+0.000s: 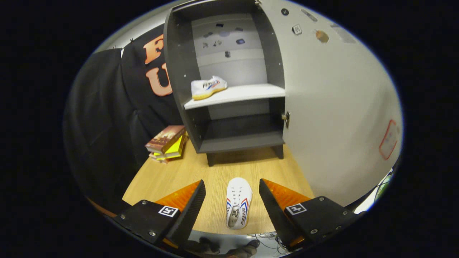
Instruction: Open the shoe cabinet door, grab the shoes and put them into the shoe cabinet, then close the shoe cabinet door.
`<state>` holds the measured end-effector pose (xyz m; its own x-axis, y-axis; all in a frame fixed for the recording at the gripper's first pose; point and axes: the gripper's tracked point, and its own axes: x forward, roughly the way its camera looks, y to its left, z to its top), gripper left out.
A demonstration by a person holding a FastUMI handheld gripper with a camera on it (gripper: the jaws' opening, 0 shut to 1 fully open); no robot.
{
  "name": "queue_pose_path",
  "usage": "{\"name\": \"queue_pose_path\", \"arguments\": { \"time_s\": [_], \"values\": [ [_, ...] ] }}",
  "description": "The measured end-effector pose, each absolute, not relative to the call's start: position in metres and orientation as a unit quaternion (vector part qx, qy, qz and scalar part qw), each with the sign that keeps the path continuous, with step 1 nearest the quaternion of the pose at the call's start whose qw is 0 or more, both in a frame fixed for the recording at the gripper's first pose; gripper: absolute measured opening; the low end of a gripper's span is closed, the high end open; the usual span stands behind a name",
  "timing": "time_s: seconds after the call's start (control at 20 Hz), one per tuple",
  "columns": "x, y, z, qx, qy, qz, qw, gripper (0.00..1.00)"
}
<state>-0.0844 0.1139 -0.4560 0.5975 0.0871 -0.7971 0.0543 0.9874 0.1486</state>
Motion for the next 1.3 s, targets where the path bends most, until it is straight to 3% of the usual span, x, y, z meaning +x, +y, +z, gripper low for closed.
{"name": "queue_pose_path", "arguments": {
  "time_s": [0.25, 0.6, 0.95, 1.15, 1.3],
  "values": [
    [-0.116, 0.143, -0.533, 0.067, 0.52, 0.035, 0.851, 0.89],
    [-0.137, 0.169, -0.602, 0.052, 0.573, 0.047, 0.817, 0.67],
    [-0.144, 0.17, -0.643, 0.025, 0.584, 0.031, 0.811, 0.55],
    [-0.135, 0.161, -0.655, 0.006, 0.561, 0.0, 0.828, 0.39],
    [-0.135, 0.157, -0.655, 0.008, 0.542, -0.018, 0.84, 0.18]
  ]
}}
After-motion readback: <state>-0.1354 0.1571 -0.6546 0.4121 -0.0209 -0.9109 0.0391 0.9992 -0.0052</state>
